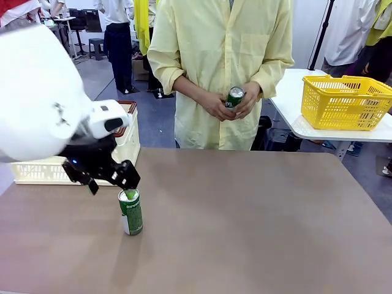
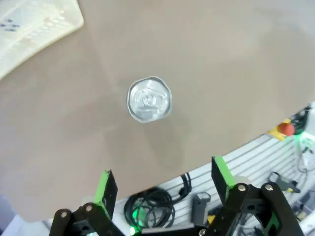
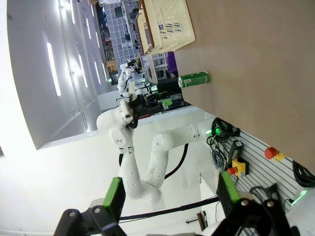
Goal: Place the drinks into the Shopping basket.
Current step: Pick up one drink and place it into the Shopping basket.
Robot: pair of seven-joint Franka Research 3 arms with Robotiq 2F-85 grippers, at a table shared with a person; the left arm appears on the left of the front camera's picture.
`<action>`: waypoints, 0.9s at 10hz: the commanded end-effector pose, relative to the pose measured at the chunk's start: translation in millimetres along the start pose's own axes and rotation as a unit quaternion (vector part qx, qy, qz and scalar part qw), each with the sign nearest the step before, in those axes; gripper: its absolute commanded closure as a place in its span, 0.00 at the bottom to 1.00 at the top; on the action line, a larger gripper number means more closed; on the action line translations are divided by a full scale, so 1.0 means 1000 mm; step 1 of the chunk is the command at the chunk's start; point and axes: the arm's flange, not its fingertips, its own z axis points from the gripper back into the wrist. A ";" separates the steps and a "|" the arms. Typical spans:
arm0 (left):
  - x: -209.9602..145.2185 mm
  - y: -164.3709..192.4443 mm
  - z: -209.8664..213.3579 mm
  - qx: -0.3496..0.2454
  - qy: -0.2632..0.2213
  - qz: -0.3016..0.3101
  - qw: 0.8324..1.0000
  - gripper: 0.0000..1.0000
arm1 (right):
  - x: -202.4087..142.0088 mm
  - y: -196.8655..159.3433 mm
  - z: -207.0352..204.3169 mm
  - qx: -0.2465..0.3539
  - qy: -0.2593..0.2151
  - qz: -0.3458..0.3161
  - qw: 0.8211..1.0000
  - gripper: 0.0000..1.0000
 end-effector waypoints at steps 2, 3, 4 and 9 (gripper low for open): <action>0.024 -0.007 -0.035 -0.004 0.023 0.033 0.999 0.00 | -0.002 0.002 0.002 -0.003 0.003 0.001 1.000 0.00; 0.026 -0.007 -0.045 -0.002 0.021 0.040 0.999 0.00 | -0.002 0.002 0.002 -0.003 0.003 0.001 1.000 0.00; 0.029 -0.008 -0.052 -0.002 0.012 0.043 0.999 0.00 | -0.002 0.002 0.002 -0.003 0.003 0.001 1.000 0.00; 0.050 -0.001 -0.075 0.021 0.001 0.064 0.998 0.00 | -0.002 0.002 0.002 -0.003 0.003 0.001 1.000 0.00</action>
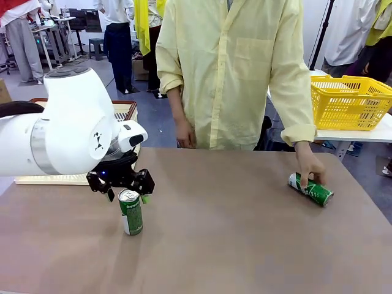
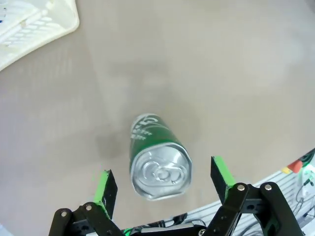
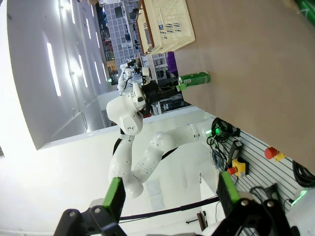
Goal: Place the drinks into the Shopping basket.
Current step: Pick up one drink and place it into the Shopping basket.
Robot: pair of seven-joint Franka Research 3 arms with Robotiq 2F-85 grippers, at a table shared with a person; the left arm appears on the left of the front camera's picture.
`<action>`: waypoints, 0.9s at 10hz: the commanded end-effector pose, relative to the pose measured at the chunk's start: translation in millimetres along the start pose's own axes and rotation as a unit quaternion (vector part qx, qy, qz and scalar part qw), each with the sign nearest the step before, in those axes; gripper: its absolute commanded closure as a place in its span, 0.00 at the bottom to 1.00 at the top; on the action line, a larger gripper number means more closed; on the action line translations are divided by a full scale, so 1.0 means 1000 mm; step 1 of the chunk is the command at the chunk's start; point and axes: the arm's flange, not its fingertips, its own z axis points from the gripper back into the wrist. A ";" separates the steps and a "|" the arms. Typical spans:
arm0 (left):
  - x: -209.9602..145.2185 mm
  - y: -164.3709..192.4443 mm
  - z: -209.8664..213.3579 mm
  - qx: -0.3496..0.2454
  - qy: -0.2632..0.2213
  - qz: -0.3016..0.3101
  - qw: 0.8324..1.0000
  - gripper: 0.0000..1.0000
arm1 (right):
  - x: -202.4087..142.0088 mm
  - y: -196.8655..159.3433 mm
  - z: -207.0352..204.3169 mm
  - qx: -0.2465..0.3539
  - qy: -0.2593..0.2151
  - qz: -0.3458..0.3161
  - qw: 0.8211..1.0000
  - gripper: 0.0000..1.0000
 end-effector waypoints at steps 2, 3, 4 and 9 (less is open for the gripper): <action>0.019 -0.004 -0.014 0.011 0.001 0.008 1.000 0.00 | 0.000 0.000 0.000 0.000 0.000 0.000 1.000 0.00; 0.020 -0.003 -0.017 0.012 0.005 0.006 1.000 0.00 | -0.014 0.010 0.040 -0.022 -0.062 0.024 0.998 0.00; 0.023 -0.003 -0.019 0.013 0.002 0.007 1.000 0.00 | -0.030 0.018 0.082 -0.056 -0.098 0.030 0.993 0.00; 0.041 0.001 -0.035 0.024 0.015 0.021 0.999 0.00 | -0.034 0.016 0.081 -0.051 -0.088 0.018 0.995 0.00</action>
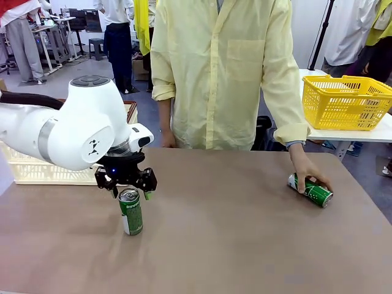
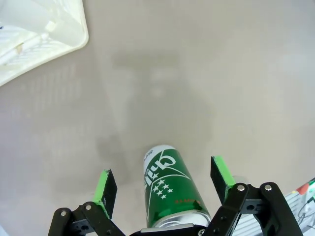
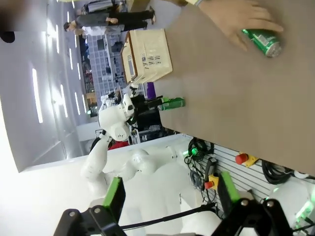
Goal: Place the drinks into the Shopping basket.
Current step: Pick up one drink and place it into the Shopping basket.
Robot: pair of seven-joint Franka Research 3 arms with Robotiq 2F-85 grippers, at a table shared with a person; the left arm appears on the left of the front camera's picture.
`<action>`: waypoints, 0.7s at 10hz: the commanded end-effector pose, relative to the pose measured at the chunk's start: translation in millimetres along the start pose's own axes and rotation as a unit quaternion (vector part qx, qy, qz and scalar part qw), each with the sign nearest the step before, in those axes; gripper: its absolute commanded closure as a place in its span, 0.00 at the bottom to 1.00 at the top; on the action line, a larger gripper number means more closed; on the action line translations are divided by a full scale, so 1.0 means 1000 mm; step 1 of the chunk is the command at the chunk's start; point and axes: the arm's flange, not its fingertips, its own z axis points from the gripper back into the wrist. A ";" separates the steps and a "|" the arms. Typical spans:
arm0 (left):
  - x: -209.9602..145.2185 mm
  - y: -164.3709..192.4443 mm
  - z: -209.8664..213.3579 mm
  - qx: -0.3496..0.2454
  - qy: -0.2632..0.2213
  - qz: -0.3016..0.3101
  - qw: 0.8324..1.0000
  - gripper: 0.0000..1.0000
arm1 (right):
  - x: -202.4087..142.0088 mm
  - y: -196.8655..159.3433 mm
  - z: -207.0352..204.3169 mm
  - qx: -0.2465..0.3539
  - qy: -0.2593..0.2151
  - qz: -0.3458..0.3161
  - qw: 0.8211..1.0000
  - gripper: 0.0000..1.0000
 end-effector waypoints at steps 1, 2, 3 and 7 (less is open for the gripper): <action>0.001 -0.006 0.003 -0.012 0.025 -0.003 1.000 0.00 | 0.005 0.003 -0.010 0.011 0.004 0.002 1.000 0.00; -0.002 -0.005 0.005 -0.007 0.041 -0.003 0.999 0.00 | 0.005 0.003 -0.010 0.011 0.004 0.002 1.000 0.00; -0.004 -0.004 0.005 0.007 0.051 0.003 0.999 0.00 | 0.005 0.003 -0.010 0.011 0.004 0.002 1.000 0.00; -0.009 -0.003 0.001 0.007 0.067 0.004 0.998 0.00 | 0.001 0.007 -0.036 0.001 0.038 0.004 0.999 0.00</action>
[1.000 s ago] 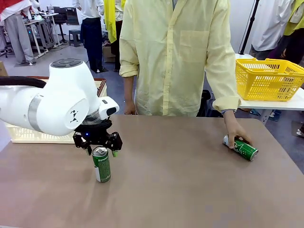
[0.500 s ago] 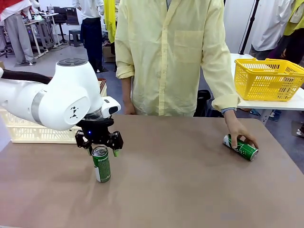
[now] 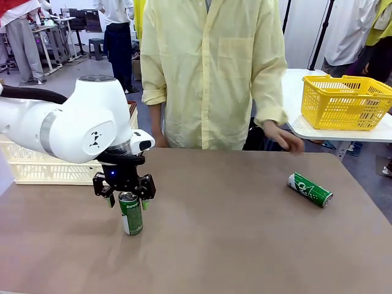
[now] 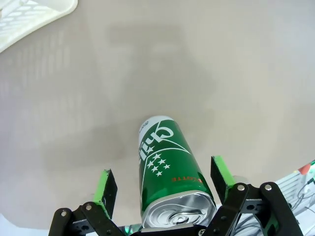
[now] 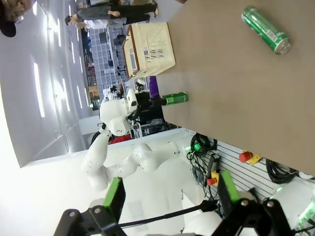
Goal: Place the drinks into the Shopping basket.
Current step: Pick up one drink and place it into the Shopping basket.
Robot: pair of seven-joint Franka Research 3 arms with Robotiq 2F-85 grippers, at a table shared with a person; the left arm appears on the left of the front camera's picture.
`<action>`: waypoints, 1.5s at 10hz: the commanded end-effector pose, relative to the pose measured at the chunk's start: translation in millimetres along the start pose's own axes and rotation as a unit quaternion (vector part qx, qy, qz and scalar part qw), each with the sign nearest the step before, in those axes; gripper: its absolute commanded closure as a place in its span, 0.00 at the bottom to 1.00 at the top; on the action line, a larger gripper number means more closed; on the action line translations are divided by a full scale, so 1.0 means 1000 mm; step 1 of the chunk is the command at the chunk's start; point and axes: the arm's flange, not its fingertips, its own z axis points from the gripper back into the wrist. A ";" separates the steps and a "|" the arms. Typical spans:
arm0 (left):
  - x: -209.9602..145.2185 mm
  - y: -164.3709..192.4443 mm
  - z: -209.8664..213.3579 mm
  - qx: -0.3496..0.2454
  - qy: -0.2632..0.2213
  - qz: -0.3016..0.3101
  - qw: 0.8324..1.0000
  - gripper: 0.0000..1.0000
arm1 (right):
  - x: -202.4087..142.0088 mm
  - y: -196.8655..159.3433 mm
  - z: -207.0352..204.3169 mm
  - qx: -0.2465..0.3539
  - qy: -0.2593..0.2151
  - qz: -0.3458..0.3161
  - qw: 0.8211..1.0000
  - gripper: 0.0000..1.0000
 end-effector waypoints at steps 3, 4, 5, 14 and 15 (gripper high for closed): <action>-0.002 0.000 0.002 -0.003 0.000 0.005 1.000 0.00 | 0.001 0.003 -0.017 -0.002 0.022 0.002 1.000 0.00; -0.004 0.000 0.002 -0.002 0.001 0.007 1.000 0.00 | 0.001 0.003 -0.017 -0.002 0.022 0.002 1.000 0.00; -0.005 -0.001 0.001 0.002 0.009 0.006 1.000 0.60 | 0.001 0.003 -0.017 -0.002 0.022 0.002 1.000 0.00; -0.010 0.005 0.037 -0.017 0.003 -0.006 1.000 1.00 | 0.001 0.003 -0.017 -0.002 0.022 0.002 1.000 0.00; -0.014 0.012 0.078 -0.034 -0.003 -0.026 0.999 1.00 | 0.001 0.003 -0.017 -0.002 0.022 0.002 1.000 0.00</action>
